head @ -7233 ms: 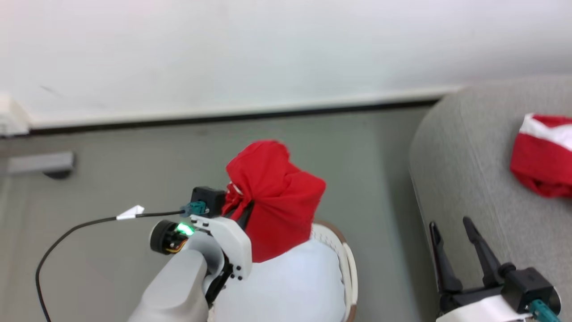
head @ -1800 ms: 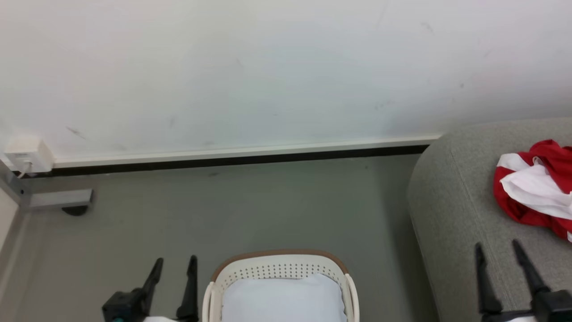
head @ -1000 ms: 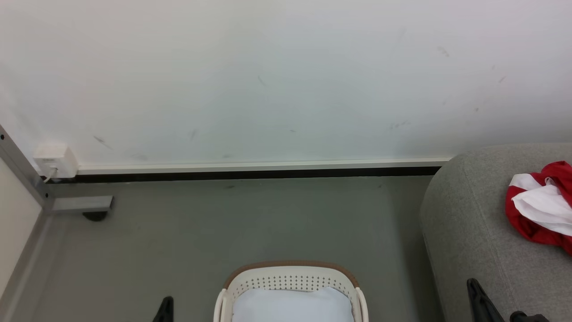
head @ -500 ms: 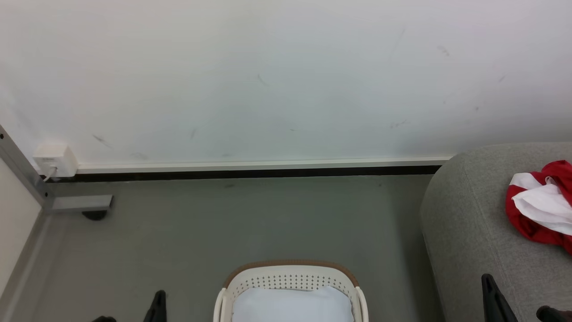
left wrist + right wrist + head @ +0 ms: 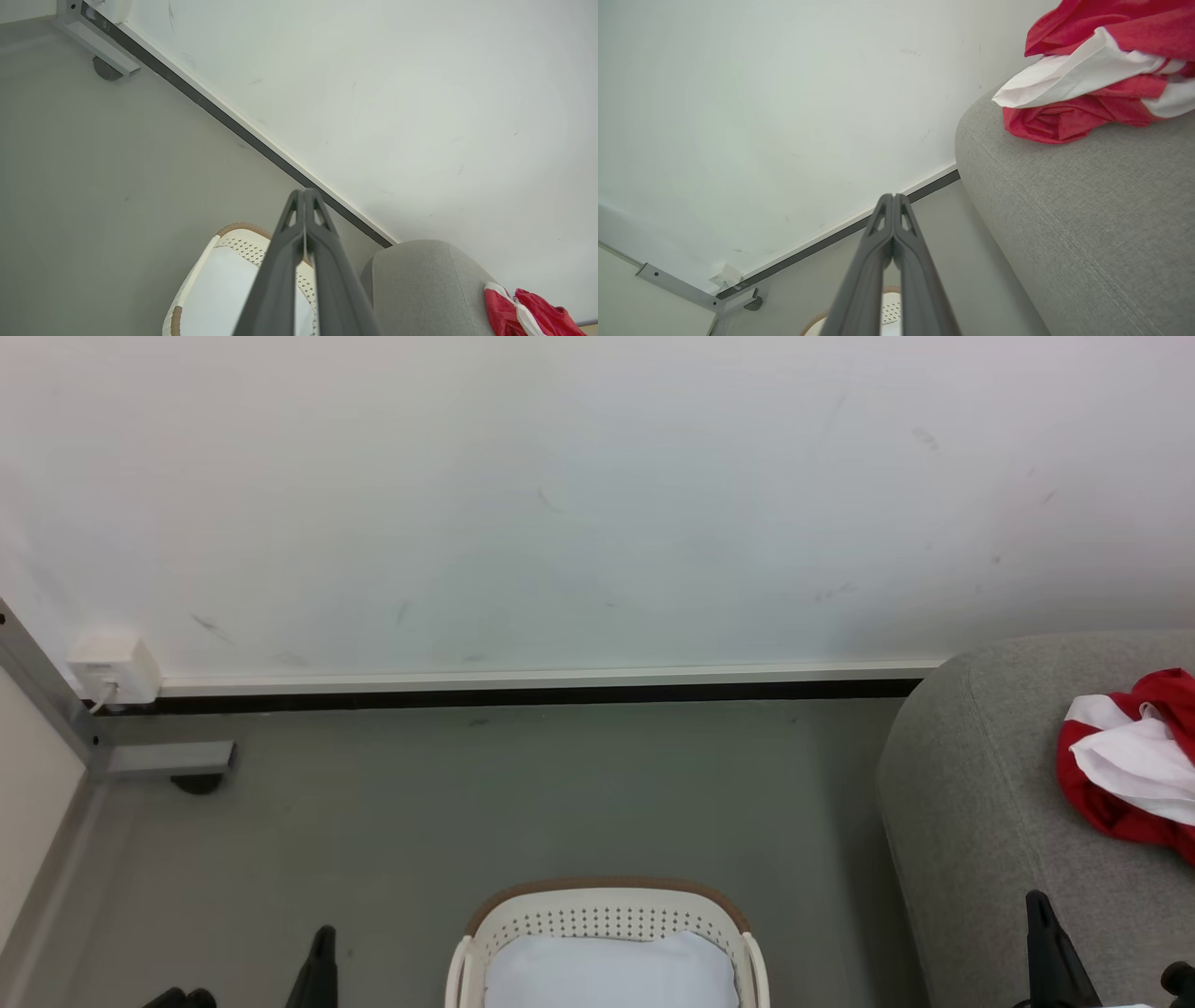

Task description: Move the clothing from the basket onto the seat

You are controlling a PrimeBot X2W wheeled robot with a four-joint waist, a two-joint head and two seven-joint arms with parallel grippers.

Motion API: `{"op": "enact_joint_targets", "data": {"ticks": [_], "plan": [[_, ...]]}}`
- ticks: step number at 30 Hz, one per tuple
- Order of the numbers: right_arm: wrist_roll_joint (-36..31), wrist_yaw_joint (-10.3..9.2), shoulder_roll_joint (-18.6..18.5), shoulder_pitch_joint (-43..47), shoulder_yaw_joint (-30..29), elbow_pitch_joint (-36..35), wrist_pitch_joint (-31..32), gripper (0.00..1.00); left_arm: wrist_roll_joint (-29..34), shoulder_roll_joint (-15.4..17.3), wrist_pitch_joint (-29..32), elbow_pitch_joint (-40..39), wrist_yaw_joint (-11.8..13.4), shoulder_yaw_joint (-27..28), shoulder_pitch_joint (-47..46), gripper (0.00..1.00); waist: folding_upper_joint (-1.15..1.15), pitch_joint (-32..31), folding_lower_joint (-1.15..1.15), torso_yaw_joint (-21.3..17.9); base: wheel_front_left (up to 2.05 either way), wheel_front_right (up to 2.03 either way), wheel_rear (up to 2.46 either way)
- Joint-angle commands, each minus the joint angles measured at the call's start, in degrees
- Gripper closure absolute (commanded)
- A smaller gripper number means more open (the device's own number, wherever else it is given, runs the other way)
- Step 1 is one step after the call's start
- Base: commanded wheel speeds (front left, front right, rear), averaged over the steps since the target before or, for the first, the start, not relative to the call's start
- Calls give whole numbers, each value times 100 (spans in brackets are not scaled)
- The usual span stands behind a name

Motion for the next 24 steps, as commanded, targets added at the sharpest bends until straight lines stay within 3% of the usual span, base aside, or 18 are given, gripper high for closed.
{"op": "enact_joint_targets", "data": {"ticks": [1, 24], "plan": [[280, -3, -49, -150, -40, -93, 58, 100, -277, 5, 63, -95, -42, 73, -152, 100, 0, 3, 0, -1, 0, 0, 0], [1953, -5, -63, -302, -168, -162, 469, 100, -1724, -47, 472, -173, -197, 322, -315, 100, 0, 30, 0, -10, 0, 0, 0]]}}
